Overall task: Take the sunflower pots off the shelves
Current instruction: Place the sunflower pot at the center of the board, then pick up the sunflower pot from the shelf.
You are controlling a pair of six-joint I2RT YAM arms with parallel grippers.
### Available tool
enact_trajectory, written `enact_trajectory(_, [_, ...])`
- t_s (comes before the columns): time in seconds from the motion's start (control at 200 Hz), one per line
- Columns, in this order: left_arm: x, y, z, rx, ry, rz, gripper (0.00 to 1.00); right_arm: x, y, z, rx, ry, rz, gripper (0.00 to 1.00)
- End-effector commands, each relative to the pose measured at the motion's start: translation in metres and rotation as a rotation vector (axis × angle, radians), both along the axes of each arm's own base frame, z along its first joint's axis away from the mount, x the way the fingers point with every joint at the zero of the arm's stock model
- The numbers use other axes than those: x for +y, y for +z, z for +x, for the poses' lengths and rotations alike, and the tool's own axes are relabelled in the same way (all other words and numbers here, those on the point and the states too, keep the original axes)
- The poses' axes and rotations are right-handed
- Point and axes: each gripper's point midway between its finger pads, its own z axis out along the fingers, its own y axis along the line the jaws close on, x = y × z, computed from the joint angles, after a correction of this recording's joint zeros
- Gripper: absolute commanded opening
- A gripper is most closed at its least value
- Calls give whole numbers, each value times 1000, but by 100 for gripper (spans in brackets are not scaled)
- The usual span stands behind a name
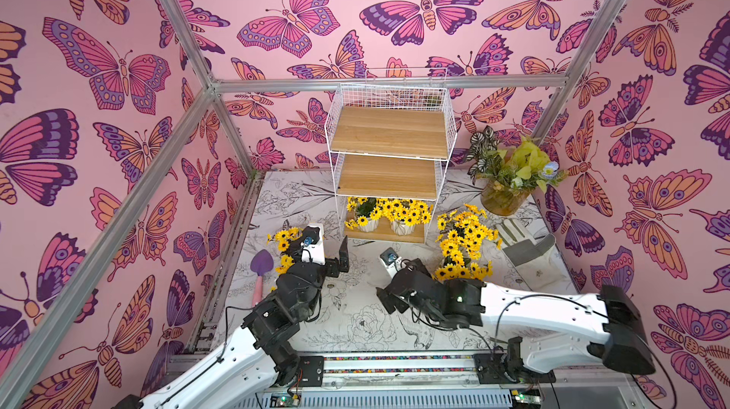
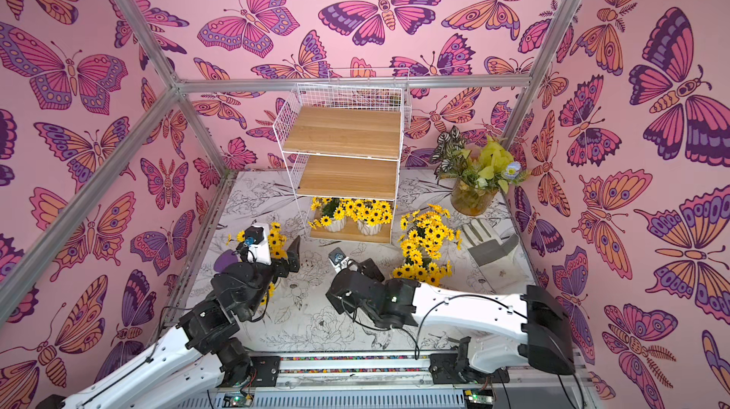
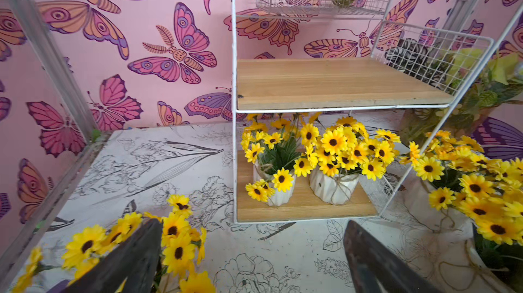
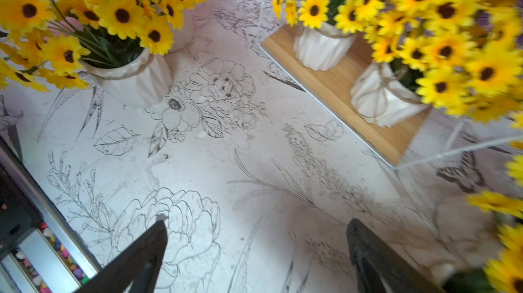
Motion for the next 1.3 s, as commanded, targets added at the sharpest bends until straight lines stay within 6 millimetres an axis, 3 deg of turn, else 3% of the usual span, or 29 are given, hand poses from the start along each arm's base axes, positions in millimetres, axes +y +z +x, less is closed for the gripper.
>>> enact_trajectory(0.0, [-29, 2, 5, -1, -144, -109, 100, -50, 18, -2, -32, -108, -65, 99])
enact_trajectory(0.165, [-60, -23, 24, 60, -235, -108, 100, -81, 58, -1, -105, -148, 18, 99])
enact_trajectory(0.31, [-88, -49, 40, 121, -306, -100, 100, -97, 73, 0, -137, -178, -5, 99])
enact_trajectory(0.486, [-120, -73, 53, 146, -397, -98, 100, -103, 76, 4, -164, -210, -3, 99])
enact_trajectory(0.501, [-123, -84, 56, 166, -399, -86, 99, -103, 76, 4, -165, -211, -3, 99])
enact_trajectory(0.606, [-138, -106, 67, 182, -421, -76, 100, -104, 75, 6, -172, -228, 9, 99])
enact_trajectory(0.806, [-174, -133, 89, 177, -463, -70, 100, -114, 79, 7, -186, -264, 36, 99])
enact_trajectory(1.077, [-205, -148, 118, 183, -468, -48, 99, -134, 90, 4, -197, -297, 97, 99])
enact_trajectory(1.292, [-214, -156, 131, 216, -446, -29, 100, -138, 90, 4, -201, -306, 94, 99])
